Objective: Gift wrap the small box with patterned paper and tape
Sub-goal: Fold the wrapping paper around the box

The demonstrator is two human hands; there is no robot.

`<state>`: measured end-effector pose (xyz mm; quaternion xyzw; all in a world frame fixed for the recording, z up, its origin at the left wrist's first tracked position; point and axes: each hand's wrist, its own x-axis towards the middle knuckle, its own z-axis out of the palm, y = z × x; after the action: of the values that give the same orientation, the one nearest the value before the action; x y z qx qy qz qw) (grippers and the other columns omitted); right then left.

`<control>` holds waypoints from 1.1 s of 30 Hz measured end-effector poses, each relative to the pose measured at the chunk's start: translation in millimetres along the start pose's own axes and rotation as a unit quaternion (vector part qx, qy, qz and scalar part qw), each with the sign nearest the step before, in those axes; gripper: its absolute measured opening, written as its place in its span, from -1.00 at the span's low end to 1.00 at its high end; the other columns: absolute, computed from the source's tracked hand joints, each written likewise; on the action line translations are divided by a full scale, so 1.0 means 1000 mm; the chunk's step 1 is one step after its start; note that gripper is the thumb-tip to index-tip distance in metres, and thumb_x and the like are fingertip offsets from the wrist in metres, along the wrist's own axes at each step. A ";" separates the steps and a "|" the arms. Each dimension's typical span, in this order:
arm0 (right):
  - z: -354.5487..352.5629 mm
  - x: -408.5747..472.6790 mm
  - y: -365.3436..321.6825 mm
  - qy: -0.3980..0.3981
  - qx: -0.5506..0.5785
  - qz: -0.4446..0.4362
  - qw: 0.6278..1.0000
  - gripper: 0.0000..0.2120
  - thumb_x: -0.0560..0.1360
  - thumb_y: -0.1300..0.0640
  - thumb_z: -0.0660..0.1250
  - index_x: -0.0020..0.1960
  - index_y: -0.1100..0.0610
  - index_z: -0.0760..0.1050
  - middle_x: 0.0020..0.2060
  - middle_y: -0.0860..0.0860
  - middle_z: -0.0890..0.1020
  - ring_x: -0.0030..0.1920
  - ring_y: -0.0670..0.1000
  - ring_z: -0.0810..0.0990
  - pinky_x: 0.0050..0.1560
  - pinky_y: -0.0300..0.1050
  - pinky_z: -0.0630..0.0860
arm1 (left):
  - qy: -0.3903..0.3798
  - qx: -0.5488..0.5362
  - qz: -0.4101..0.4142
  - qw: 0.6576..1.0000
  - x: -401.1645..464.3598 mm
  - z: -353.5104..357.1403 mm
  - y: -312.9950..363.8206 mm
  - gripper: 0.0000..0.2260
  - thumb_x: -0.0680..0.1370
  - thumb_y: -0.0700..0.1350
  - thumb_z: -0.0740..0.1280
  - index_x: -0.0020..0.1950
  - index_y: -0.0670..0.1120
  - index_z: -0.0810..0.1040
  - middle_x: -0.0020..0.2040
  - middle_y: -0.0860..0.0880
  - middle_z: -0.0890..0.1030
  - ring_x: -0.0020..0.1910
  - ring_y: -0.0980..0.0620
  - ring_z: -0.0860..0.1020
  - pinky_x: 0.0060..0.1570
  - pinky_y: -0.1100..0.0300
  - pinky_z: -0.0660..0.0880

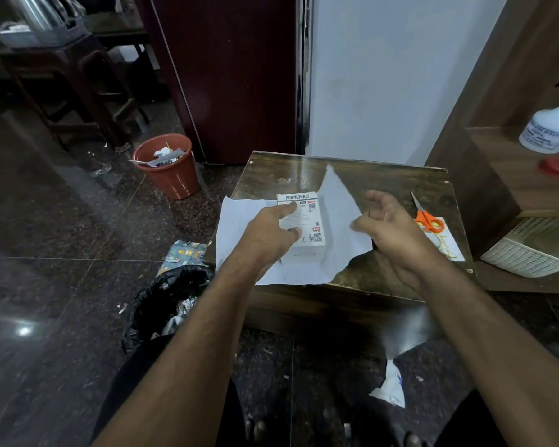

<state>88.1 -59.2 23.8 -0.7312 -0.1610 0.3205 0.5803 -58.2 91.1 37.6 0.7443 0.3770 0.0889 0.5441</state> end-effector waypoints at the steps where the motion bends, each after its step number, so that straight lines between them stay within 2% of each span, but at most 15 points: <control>1: 0.002 -0.001 -0.001 -0.018 -0.007 -0.019 1.000 -0.35 0.57 0.30 0.38 0.57 0.02 0.25 -0.02 -0.01 0.67 0.00 -0.01 0.70 0.00 -0.08 0.56 | 0.000 -0.003 -0.001 1.000 0.000 0.000 0.000 -0.50 0.64 -0.22 0.39 0.56 0.06 0.42 0.37 0.06 0.50 0.08 0.14 0.51 -0.36 0.49 0.42; 3: 0.005 -0.003 -0.003 -0.037 -0.022 -0.056 0.998 -0.37 0.58 0.31 0.37 0.57 0.00 0.26 -0.23 -0.04 0.61 -0.12 -0.05 0.66 -0.01 -0.08 0.52 | 0.001 -0.007 -0.002 1.000 0.000 0.000 0.000 -0.50 0.63 -0.23 0.39 0.56 0.05 0.42 0.27 0.08 0.51 -0.04 0.21 0.51 -0.39 0.53 0.43; 5: 0.007 -0.002 -0.003 -0.033 -0.028 -0.083 0.996 -0.37 0.57 0.32 0.37 0.56 -0.01 0.27 -0.31 0.00 0.52 -0.18 -0.02 0.60 -0.01 -0.04 0.51 | 0.004 -0.004 0.002 1.000 0.001 0.001 -0.002 -0.49 0.63 -0.21 0.40 0.56 0.05 0.43 0.31 0.06 0.55 0.02 0.17 0.55 -0.32 0.50 0.47; 8: 0.010 -0.002 -0.006 -0.032 -0.012 -0.119 0.992 -0.36 0.55 0.37 0.37 0.54 -0.01 0.30 -0.30 0.08 0.43 -0.19 0.06 0.50 0.02 -0.08 0.49 | -0.003 -0.010 0.009 1.000 0.000 0.006 -0.002 -0.49 0.62 -0.19 0.43 0.55 0.03 0.43 0.37 0.05 0.57 0.08 0.13 0.59 -0.30 0.50 0.50; 12: 0.011 -0.004 -0.004 -0.037 -0.001 -0.139 0.990 -0.36 0.55 0.41 0.35 0.53 0.00 0.33 -0.35 0.04 0.38 -0.16 0.07 0.46 -0.02 -0.38 0.50 | 0.009 0.002 0.016 1.000 0.000 0.019 -0.002 -0.49 0.61 -0.14 0.43 0.55 0.04 0.43 0.38 0.02 0.58 0.20 0.03 0.62 -0.33 0.46 0.52; 15: 0.011 -0.004 -0.002 -0.054 0.037 -0.131 0.989 -0.37 0.55 0.43 0.33 0.52 0.01 0.35 -0.37 -0.01 0.43 -0.17 0.06 0.52 0.02 -0.31 0.53 | 0.028 0.023 0.032 0.999 0.004 0.026 -0.003 -0.49 0.61 -0.13 0.44 0.55 0.03 0.43 0.40 -0.04 0.53 0.21 -0.01 0.61 -0.21 0.38 0.57; 17: 0.014 -0.004 -0.002 -0.064 0.070 -0.123 0.988 -0.36 0.55 0.47 0.30 0.54 0.05 0.34 -0.37 -0.02 0.54 -0.06 0.01 0.64 0.16 -0.08 0.54 | 0.036 0.031 0.037 0.998 0.006 0.027 -0.003 -0.49 0.59 -0.15 0.45 0.53 -0.02 0.45 0.43 -0.05 0.46 0.25 -0.05 0.60 -0.10 0.31 0.62; 19: 0.019 -0.004 -0.002 -0.073 0.103 -0.118 0.985 -0.36 0.54 0.49 0.28 0.54 0.08 0.33 -0.32 -0.02 0.65 0.17 0.06 0.65 0.32 0.09 0.48 | 0.035 0.037 0.043 0.998 0.006 0.027 -0.001 -0.50 0.59 -0.18 0.46 0.53 -0.08 0.46 0.43 -0.04 0.41 0.28 -0.05 0.57 -0.11 0.35 0.59; 21: 0.024 -0.004 0.000 -0.075 0.120 -0.115 0.983 -0.38 0.52 0.49 0.30 0.51 0.10 0.37 -0.34 0.05 0.58 0.28 0.05 0.61 0.49 0.18 0.37 | 0.033 0.042 0.052 0.997 0.004 0.026 0.001 -0.50 0.59 -0.20 0.45 0.53 -0.11 0.45 0.44 -0.02 0.37 0.31 -0.04 0.54 -0.17 0.42 0.53; 23: 0.030 -0.003 0.002 -0.078 0.121 -0.123 0.982 -0.37 0.48 0.45 0.33 0.50 0.11 0.38 -0.36 0.09 0.44 0.35 0.02 0.59 0.53 0.12 0.33 | 0.026 0.041 0.052 0.997 0.002 0.024 0.004 -0.50 0.60 -0.20 0.45 0.53 -0.10 0.44 0.48 0.00 0.40 0.32 0.01 0.52 -0.20 0.47 0.45; 25: 0.035 -0.004 0.004 -0.075 0.107 -0.133 0.982 -0.37 0.52 0.48 0.30 0.53 0.12 0.34 -0.36 0.13 0.40 0.39 -0.07 0.56 0.48 -0.06 0.34 | 0.014 0.037 0.045 0.998 0.001 0.022 0.005 -0.48 0.59 -0.21 0.45 0.54 -0.07 0.44 0.50 0.05 0.45 0.24 0.13 0.49 -0.25 0.52 0.38; 27: 0.041 -0.003 0.007 -0.068 0.095 -0.134 0.984 -0.35 0.56 0.52 0.25 0.57 0.11 0.27 -0.40 0.07 0.46 0.41 -0.16 0.52 0.41 -0.18 0.36 | 0.009 0.015 0.032 0.999 0.002 0.020 0.005 -0.48 0.56 -0.20 0.47 0.51 -0.06 0.48 0.47 0.07 0.51 0.20 0.19 0.48 -0.19 0.49 0.38; 29: 0.047 -0.002 0.010 -0.073 0.067 -0.130 0.987 -0.33 0.59 0.47 0.26 0.60 0.07 0.21 -0.40 -0.01 0.59 0.44 -0.22 0.46 0.42 -0.19 0.36 | 0.006 0.004 0.014 1.000 0.005 0.020 0.003 -0.59 0.53 -0.20 0.49 0.38 -0.07 0.60 0.32 0.04 0.62 0.12 0.11 0.59 -0.14 0.32 0.48; 31: 0.053 -0.001 0.013 -0.090 0.031 -0.133 0.987 -0.33 0.63 0.38 0.29 0.63 0.04 0.13 -0.23 0.01 0.73 0.48 -0.25 0.38 0.48 -0.14 0.32 | 0.004 0.003 0.005 1.000 0.006 0.020 0.001 -0.75 0.51 -0.22 0.40 0.17 -0.10 0.68 0.07 -0.05 0.71 -0.11 -0.06 0.63 -0.21 0.16 0.56; 33: 0.058 0.000 0.015 -0.097 0.003 -0.140 0.985 -0.34 0.66 0.26 0.30 0.65 0.02 0.09 -0.06 -0.18 0.75 0.50 -0.27 0.34 0.38 -0.20 0.40 | 0.006 -0.007 -0.007 1.000 0.006 0.018 -0.001 -0.65 0.51 -0.25 0.29 0.25 -0.04 0.67 0.10 -0.09 0.72 -0.05 -0.07 0.67 -0.08 0.11 0.61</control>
<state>48.6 -20.2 2.1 -0.6651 -0.3164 0.3064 0.6030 -44.8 81.9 28.6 0.7372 0.3851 0.0924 0.5474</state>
